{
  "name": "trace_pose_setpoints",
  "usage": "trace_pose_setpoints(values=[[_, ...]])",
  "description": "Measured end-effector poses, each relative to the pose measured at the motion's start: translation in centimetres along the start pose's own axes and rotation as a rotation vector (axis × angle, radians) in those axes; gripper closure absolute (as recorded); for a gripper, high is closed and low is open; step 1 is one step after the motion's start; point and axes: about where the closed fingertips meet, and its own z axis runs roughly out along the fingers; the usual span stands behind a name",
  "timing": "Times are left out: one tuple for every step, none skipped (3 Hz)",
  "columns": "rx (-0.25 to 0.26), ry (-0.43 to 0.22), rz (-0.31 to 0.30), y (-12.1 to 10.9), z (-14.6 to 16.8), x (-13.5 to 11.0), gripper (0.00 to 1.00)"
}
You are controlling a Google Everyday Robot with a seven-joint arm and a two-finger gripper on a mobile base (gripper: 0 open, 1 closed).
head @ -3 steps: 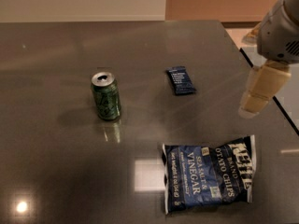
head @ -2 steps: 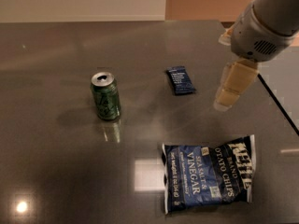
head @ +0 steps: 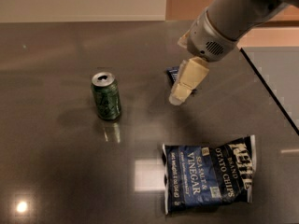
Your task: Move green can near rxbar blueberry
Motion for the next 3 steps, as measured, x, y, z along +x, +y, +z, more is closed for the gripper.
trace_pose_setpoints(values=[[-0.039,-0.092,-0.028,0.6,2.4,-3.7,0.00],[-0.066,-0.162,-0.068,1.1,4.7,-7.2,0.00],[-0.088,-0.201,-0.099,1.5,6.8,-9.5,0.00]])
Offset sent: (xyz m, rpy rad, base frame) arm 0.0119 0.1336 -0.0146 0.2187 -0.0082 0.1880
